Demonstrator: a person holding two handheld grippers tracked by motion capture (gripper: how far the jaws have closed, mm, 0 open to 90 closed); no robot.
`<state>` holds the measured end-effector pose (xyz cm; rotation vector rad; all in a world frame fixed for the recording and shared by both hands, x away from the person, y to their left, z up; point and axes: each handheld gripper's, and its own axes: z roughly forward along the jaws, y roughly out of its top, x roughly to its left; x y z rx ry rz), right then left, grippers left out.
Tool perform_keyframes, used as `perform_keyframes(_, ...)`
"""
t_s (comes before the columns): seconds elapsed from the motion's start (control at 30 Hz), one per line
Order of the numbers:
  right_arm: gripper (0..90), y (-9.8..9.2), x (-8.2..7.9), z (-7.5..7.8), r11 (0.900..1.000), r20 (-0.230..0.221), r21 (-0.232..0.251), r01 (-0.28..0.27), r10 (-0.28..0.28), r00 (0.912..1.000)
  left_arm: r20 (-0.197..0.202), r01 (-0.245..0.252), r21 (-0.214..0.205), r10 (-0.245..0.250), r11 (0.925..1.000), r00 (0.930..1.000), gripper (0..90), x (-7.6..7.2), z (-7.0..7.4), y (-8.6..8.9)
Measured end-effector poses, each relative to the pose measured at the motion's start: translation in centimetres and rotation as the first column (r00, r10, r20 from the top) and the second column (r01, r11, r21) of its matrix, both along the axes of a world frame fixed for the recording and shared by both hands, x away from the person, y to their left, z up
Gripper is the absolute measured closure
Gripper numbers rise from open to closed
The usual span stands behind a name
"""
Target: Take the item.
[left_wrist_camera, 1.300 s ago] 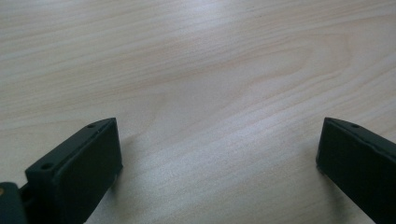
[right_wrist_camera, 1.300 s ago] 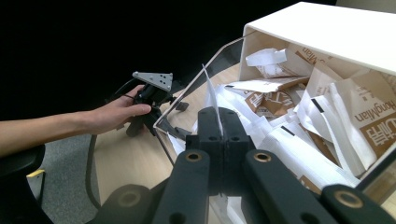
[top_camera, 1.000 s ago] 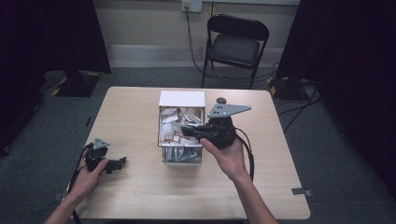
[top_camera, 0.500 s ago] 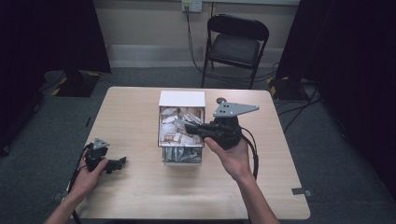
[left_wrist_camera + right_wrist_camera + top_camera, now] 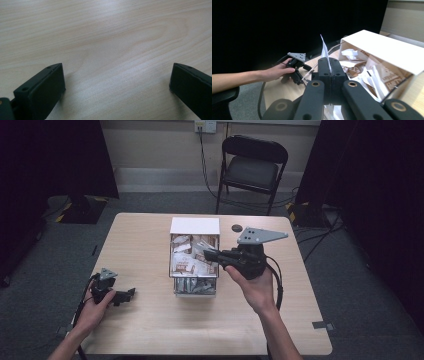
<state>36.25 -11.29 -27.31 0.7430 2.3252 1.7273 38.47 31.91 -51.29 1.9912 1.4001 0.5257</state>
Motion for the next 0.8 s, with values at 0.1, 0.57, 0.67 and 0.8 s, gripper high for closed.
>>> perform_keyframes(0.1,89.9,-0.8,0.0,0.2,0.9998,0.0,-0.004,0.02,-0.02,0.9998,0.0,0.0,-0.001,0.0,1.0,1.0,0.0,0.0,0.0,0.0)
perform_keyframes(0.57,89.9,-2.9,0.0,0.2,0.9974,0.022,-0.004,0.072,-0.072,0.9972,-0.001,0.002,0.005,-0.002,1.0,1.0,0.0,0.0,0.0,0.0)
perform_keyframes(0.67,89.9,-3.4,0.1,0.3,0.9961,0.028,-0.011,0.088,-0.087,0.9958,0.0,0.0,-0.001,0.0,1.0,1.0,0.0,0.0,0.0,0.0)
perform_keyframes(0.8,89.9,-3.5,0.2,0.2,0.9941,0.031,-0.032,0.104,-0.103,0.9942,0.0,0.0,0.0,0.0,1.0,1.0,0.0,0.0,0.0,0.0)
